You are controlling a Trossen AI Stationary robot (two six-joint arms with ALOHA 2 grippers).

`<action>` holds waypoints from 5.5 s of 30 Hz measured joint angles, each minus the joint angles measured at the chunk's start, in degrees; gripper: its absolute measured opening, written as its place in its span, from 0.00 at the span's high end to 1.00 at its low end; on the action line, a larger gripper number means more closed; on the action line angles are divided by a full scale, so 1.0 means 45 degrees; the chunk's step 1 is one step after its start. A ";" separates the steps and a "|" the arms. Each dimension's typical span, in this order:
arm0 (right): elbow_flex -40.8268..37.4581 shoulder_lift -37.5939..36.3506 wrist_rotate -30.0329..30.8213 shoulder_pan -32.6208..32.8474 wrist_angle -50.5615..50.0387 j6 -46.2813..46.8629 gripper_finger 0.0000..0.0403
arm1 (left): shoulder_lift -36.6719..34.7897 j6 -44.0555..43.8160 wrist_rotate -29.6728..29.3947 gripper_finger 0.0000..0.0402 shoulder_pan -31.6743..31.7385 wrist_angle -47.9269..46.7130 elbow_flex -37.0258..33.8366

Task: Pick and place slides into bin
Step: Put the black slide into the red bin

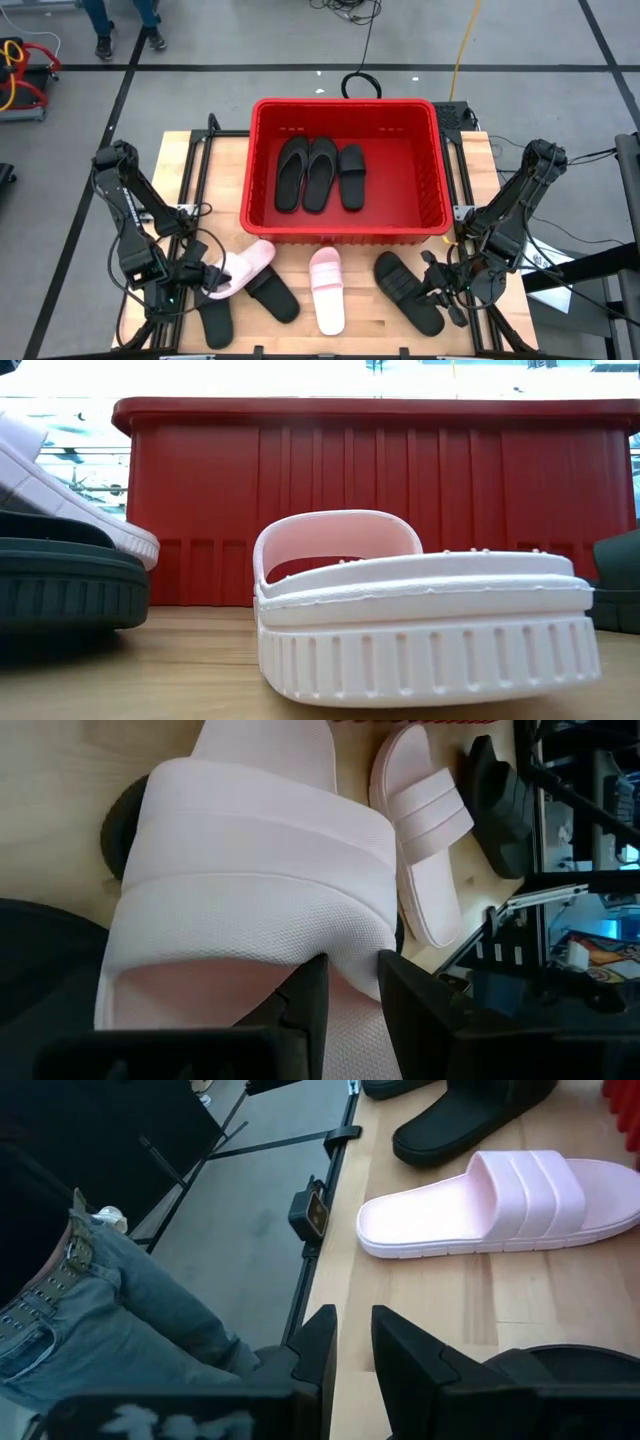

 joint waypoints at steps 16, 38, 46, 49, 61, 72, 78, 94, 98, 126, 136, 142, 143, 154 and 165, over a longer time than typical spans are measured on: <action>0.0000 0.0000 -0.0052 -0.0724 0.0010 -0.0288 0.86 | -0.0005 0.0716 0.0403 0.83 0.0326 -0.0731 0.0005; 0.0000 0.0000 -0.0066 -0.0950 0.0015 -0.0283 0.86 | -0.0069 0.0524 0.2049 1.00 0.0313 -0.2417 0.0000; 0.0000 0.0000 -0.0071 -0.0950 0.0015 -0.0296 0.86 | -0.0364 0.0135 0.3191 1.00 0.0484 -0.6122 -0.0029; 0.0000 0.0000 -0.0071 -0.0950 0.0019 -0.0287 0.86 | -0.0408 0.0435 0.3174 1.00 0.0701 -0.7191 -0.0029; 0.0000 0.0000 -0.0069 -0.0950 0.0024 -0.0322 0.86 | -0.0423 0.1671 0.3129 1.00 0.1889 -0.8161 0.0152; 0.0000 0.0000 -0.0071 -0.0940 0.0149 -0.0626 0.86 | -0.0391 0.5110 0.2985 1.00 0.1882 -0.6642 0.3243; -0.0005 -0.0005 -0.0113 -0.0869 0.0629 -0.1022 0.92 | 0.0301 0.7535 0.2992 1.00 0.1882 -0.4895 0.4108; -0.0010 -0.0005 -0.0453 -0.0530 0.1554 -0.1662 1.00 | 0.2509 1.1428 0.3850 0.99 0.1872 -0.1410 0.4420; -0.0010 -0.0005 -0.0830 -0.0424 0.1556 -0.1671 1.00 | 0.2506 1.1427 0.3905 1.00 0.1872 -0.1401 0.4420; -0.0010 -0.1477 -0.0698 -0.0406 0.1495 -0.2594 1.00 | 0.3486 1.5904 0.4030 0.71 0.2086 -0.1489 0.4308; -0.0010 -0.1477 -0.0678 -0.0406 0.1514 -0.2897 1.00 | 0.4441 1.5282 0.6362 0.71 0.1454 -0.2119 0.4303; -0.0010 -0.1477 -0.0678 -0.0406 0.1520 -0.2959 1.00 | 0.4507 1.4305 0.6358 0.71 0.0677 -0.2936 0.4303; -0.0010 -0.1477 -0.0678 -0.0406 0.1520 -0.2959 1.00 | 0.4507 1.4144 0.6362 0.71 0.0538 -0.3007 0.4303; -0.0010 -0.1477 -0.0683 -0.0406 0.1511 -0.2969 1.00 | 0.5531 1.3342 0.6424 0.71 -0.0352 -0.3328 0.4303; -0.0005 -0.1477 -0.0732 -0.0406 0.1530 -0.2964 1.00 | 0.6076 1.2919 0.6668 0.71 -0.0347 -0.3451 0.4303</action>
